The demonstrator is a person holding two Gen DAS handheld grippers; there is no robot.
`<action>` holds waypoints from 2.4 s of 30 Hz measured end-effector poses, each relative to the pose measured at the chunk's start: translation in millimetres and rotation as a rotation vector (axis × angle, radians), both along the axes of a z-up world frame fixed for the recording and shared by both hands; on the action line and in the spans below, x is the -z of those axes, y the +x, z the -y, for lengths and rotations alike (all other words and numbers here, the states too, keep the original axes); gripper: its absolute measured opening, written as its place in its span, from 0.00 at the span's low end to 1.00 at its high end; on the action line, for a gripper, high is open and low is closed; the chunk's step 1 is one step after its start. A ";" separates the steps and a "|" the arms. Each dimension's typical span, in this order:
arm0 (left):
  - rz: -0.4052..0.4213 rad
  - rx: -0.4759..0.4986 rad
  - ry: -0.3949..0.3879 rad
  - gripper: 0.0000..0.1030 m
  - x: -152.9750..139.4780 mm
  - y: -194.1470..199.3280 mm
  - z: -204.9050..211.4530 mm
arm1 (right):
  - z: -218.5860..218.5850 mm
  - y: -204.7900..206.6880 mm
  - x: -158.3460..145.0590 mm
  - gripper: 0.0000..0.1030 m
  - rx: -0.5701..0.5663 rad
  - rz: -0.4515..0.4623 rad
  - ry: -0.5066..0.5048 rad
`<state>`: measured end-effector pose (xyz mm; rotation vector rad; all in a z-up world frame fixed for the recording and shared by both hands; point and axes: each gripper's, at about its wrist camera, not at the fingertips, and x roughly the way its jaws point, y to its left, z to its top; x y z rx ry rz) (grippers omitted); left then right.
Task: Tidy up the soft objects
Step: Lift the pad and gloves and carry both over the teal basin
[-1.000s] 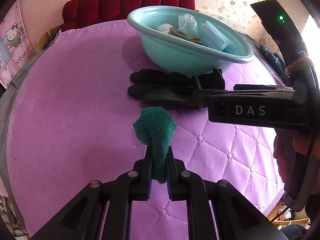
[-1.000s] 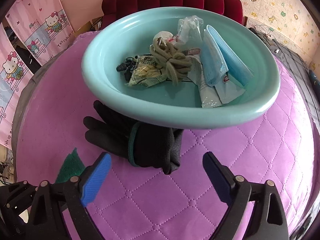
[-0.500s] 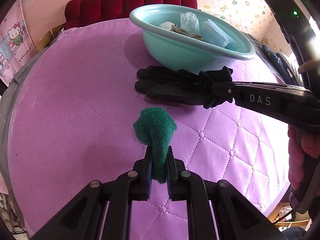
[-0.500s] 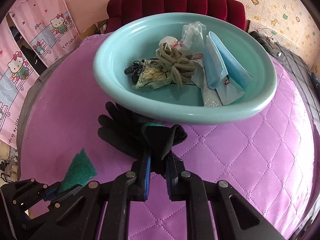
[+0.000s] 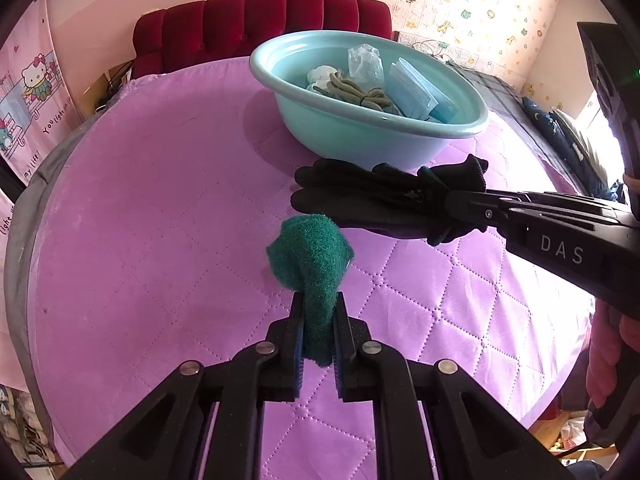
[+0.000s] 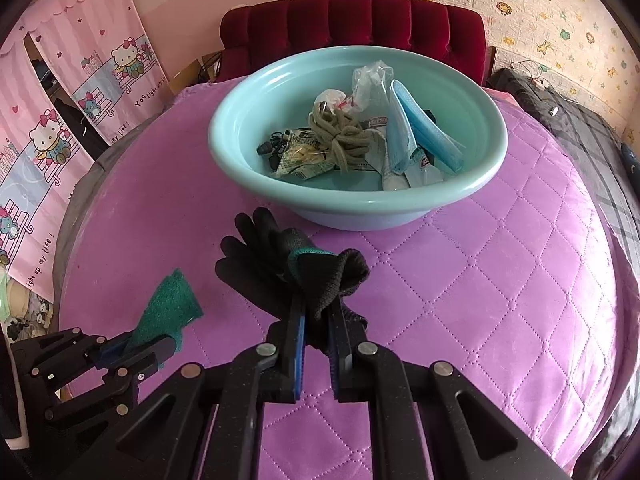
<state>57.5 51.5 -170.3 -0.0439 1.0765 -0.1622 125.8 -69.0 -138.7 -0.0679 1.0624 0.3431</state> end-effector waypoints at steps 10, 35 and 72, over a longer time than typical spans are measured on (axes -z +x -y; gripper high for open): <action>0.036 -0.010 0.010 0.12 -23.6 -7.0 6.5 | 12.0 -19.9 -26.4 0.08 -0.031 0.014 -0.020; 0.123 -0.017 0.004 0.12 -94.9 10.4 17.1 | 44.0 -5.2 -116.7 0.08 0.010 0.128 -0.006; 0.093 0.054 0.075 0.12 -68.1 176.5 48.0 | 31.6 189.3 -71.8 0.09 0.032 0.056 -0.032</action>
